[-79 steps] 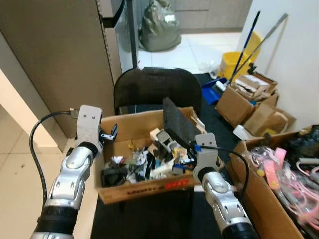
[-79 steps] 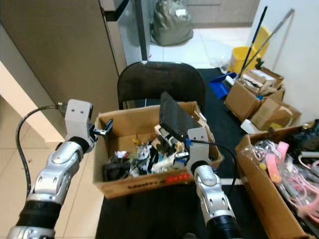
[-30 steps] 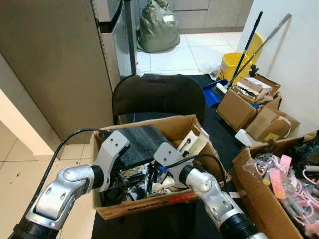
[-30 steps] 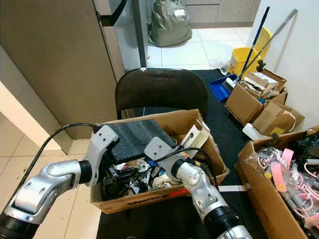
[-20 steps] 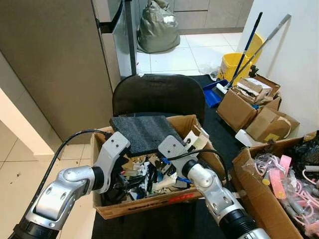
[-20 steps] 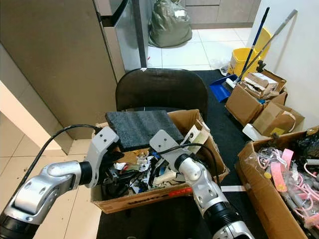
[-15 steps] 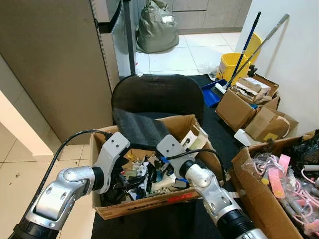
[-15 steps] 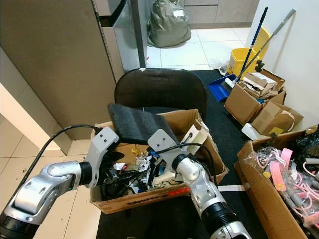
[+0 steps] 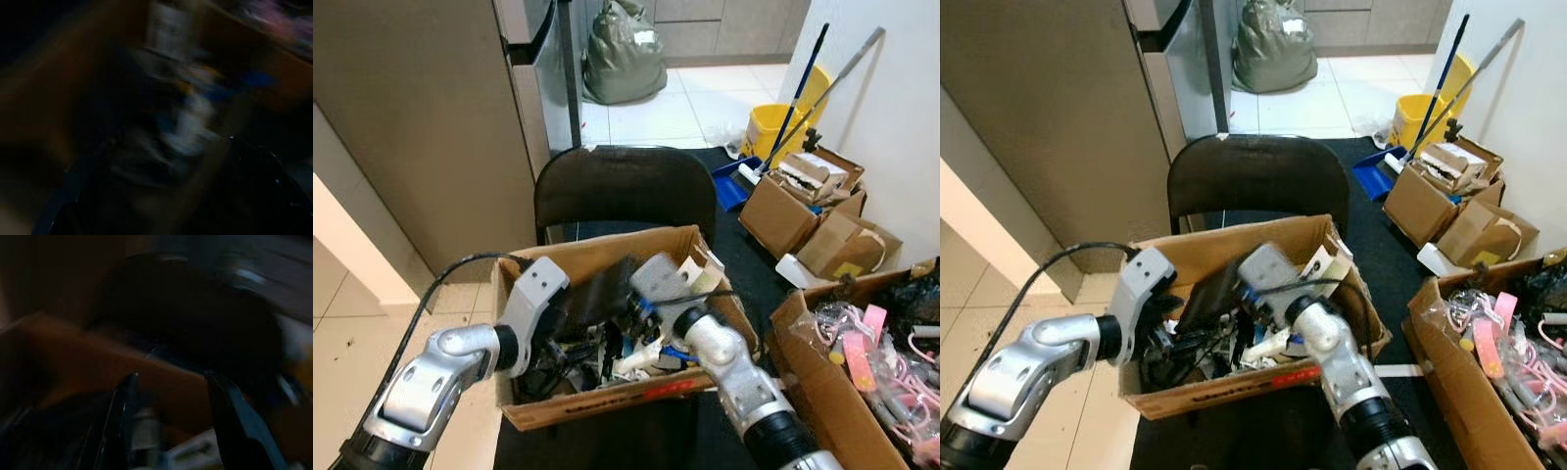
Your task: Picking trash to rubbish bin
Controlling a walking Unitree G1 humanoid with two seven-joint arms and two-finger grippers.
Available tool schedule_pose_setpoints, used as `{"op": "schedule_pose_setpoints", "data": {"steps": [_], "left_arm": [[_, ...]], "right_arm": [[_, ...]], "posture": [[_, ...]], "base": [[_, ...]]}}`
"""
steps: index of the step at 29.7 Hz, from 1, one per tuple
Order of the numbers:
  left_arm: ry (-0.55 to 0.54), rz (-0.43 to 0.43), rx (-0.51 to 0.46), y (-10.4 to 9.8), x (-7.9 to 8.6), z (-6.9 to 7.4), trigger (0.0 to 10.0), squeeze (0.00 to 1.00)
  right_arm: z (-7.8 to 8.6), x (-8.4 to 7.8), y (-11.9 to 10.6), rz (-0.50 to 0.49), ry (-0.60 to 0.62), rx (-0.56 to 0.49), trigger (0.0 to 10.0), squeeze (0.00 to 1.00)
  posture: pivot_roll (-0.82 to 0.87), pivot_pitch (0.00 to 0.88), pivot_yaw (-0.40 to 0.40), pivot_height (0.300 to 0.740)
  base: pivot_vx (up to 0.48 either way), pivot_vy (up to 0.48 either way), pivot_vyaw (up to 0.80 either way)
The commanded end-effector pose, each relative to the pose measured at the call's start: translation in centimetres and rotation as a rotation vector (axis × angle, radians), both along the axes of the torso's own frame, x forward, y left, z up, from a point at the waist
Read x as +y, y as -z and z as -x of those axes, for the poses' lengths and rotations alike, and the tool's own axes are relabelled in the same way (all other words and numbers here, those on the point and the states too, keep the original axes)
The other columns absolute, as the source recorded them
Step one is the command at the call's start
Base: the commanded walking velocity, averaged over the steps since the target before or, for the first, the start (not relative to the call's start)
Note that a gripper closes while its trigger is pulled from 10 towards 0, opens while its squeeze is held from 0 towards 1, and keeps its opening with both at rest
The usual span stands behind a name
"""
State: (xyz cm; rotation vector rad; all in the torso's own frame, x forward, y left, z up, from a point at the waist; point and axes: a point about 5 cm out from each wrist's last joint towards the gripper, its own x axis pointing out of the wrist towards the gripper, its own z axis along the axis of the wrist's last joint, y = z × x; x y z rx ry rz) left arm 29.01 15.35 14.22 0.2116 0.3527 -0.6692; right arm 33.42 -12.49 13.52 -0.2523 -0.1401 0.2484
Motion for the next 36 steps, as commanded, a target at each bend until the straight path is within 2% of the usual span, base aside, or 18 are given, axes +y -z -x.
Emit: {"op": "schedule_pose_setpoints", "data": {"steps": [1, 3, 5, 6, 7, 9, 13, 20, 25, 34, 36], "left_arm": [[-0.105, -0.013, -0.097, -0.7, 0.9, -0.9, 10.0, 0.00], [-0.216, -0.008, -0.281, -2.5, 1.2, -2.0, 10.0, 0.00], [-0.310, -0.038, -0.328, -2.9, 1.3, -2.5, 10.0, 0.00], [-0.310, -0.038, -0.328, -2.9, 1.3, -2.5, 10.0, 0.00], [-0.345, -0.101, -0.347, -2.6, 1.3, -2.7, 10.0, 0.00], [-0.344, -0.116, -0.350, -2.4, 1.2, -2.7, 10.0, 0.00], [-0.334, -0.071, -0.368, -2.4, 0.3, -2.5, 10.0, 0.00], [-0.344, -0.065, -0.368, -1.9, 0.4, -2.5, 10.0, 0.00], [-0.336, -0.093, -0.398, -1.8, 0.6, -2.5, 10.0, 0.00], [-0.382, -0.091, -0.381, -1.2, 1.2, -2.6, 10.0, 0.00], [-0.357, -0.094, -0.383, -1.1, 1.0, -2.6, 10.0, 0.00]], "right_arm": [[0.1, -1.9, 0.6, -0.111, 0.131, 0.054, 10.0, 0.00], [0.5, -4.3, 1.3, -0.124, 0.267, 0.079, 10.0, 0.00], [1.0, -5.7, 2.0, -0.193, 0.358, 0.105, 10.0, 0.00], [1.0, -5.7, 2.0, -0.193, 0.358, 0.105, 10.0, 0.00], [1.7, -6.2, 3.0, -0.262, 0.400, 0.147, 10.0, 0.00], [1.8, -6.3, 3.2, -0.272, 0.407, 0.158, 10.0, 0.00], [2.9, -6.1, 3.7, -0.276, 0.431, 0.155, 10.0, 0.00], [3.6, -6.0, 4.2, -0.298, 0.472, 0.177, 10.0, 0.00], [3.8, -6.1, 4.2, -0.319, 0.486, 0.192, 10.0, 0.00], [3.9, -5.5, 4.4, -0.315, 0.479, 0.210, 10.0, 0.00], [3.9, -5.4, 4.4, -0.314, 0.479, 0.212, 10.0, 0.00]], "posture": [[0.04, 0.143, 0.056, 0.740], [0.04, 0.142, 0.057, 0.740], [0.04, 0.142, 0.057, 0.740], [0.04, 0.142, 0.057, 0.740], [0.03, 0.139, 0.062, 0.740], [0.03, 0.139, 0.062, 0.740], [0.02, 0.139, 0.066, 0.740], [0.01, 0.130, 0.076, 0.740], [0.02, 0.126, 0.074, 0.740], [0.01, 0.108, 0.075, 0.740], [0.01, 0.108, 0.076, 0.740]], "base": [[0.000, 0.000, 0.00], [0.000, 0.000, 0.00], [0.000, 0.000, -0.21], [0.000, 0.000, -0.42], [0.000, 0.000, -0.80], [0.000, 0.000, -0.80], [0.000, 0.000, -0.80], [0.000, 0.000, -0.80], [0.000, 0.000, -0.80], [0.000, 0.000, -0.80], [0.000, 0.000, -0.80]]}}
